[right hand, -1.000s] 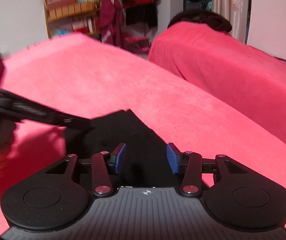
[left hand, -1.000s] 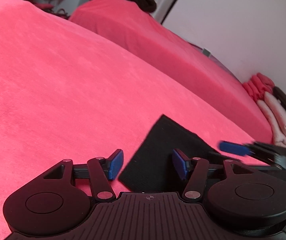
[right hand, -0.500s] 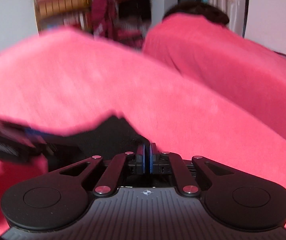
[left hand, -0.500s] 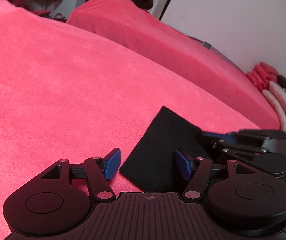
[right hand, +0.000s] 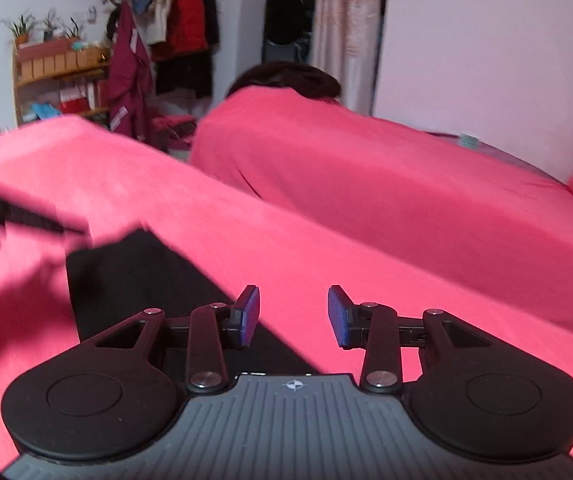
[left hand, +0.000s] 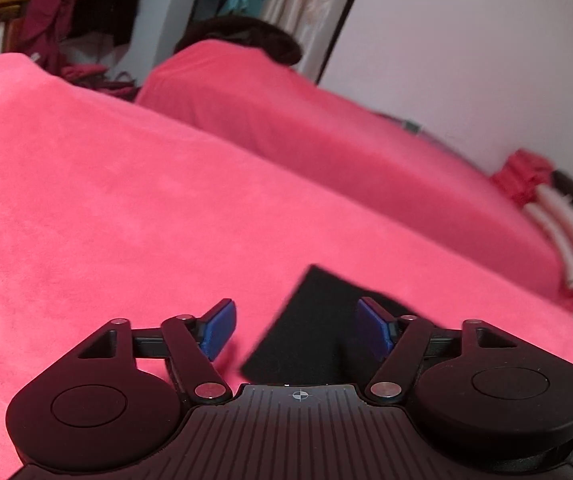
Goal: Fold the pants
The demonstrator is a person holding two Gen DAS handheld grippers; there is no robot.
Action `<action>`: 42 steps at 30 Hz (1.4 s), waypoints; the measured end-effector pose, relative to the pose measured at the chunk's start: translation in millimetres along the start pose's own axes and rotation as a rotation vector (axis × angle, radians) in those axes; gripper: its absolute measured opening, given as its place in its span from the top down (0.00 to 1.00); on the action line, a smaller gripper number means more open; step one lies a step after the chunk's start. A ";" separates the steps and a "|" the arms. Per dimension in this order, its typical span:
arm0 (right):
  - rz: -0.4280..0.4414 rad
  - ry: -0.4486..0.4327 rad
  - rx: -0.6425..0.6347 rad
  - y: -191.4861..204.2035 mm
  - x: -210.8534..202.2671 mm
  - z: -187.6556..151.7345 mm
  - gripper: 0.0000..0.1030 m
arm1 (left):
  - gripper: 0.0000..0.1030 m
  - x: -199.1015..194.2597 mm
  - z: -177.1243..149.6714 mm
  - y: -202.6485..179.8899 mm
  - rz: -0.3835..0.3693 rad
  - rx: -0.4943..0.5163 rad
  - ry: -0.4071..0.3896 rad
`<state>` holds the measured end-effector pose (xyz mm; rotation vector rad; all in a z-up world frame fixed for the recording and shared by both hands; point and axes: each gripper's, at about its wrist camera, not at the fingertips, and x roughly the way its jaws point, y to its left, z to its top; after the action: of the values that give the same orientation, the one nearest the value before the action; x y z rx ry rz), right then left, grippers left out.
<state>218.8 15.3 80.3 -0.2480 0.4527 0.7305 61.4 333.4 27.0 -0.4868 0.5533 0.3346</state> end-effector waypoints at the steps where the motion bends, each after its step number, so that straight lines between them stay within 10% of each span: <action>1: -0.021 0.018 -0.005 -7.8 -6.5 -11.5 0.59 | 0.00 1.6 -2.2 -5.1 -0.025 0.003 0.007; 6: -0.031 0.097 0.048 -37.5 -10.3 -43.2 0.59 | 0.00 35.3 -22.6 -40.0 -0.077 0.110 0.113; 12: 0.040 0.114 -0.028 -22.7 12.8 -41.8 0.34 | 0.00 50.0 -34.6 -55.5 -0.008 0.235 0.117; 17: 0.115 0.218 -0.003 -22.3 41.9 -42.7 0.54 | 0.00 47.2 -33.6 -53.5 -0.021 0.220 0.115; 20: 0.096 0.235 -0.022 -18.4 46.6 -46.4 0.94 | 0.00 42.3 -32.2 -51.6 -0.021 0.207 0.109; 27: 0.046 0.084 0.072 -34.8 30.2 -41.0 0.95 | 0.00 41.5 -36.8 -56.3 0.004 0.236 0.104; 30: 0.014 0.182 0.024 -27.9 53.8 -57.7 0.93 | 0.00 44.3 -41.7 -62.6 0.044 0.303 0.094; 34: -0.056 0.060 0.100 -32.5 20.9 -49.3 0.57 | 0.00 48.2 -48.7 -71.5 0.092 0.381 0.085; 42: -0.137 0.056 0.091 -39.4 -32.6 -83.3 0.50 | 0.00 50.4 -49.0 -71.5 0.099 0.392 0.086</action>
<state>198.8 -63.0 25.4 -0.2120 0.5156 0.5691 111.9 256.7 -13.4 -0.0951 0.7098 0.2912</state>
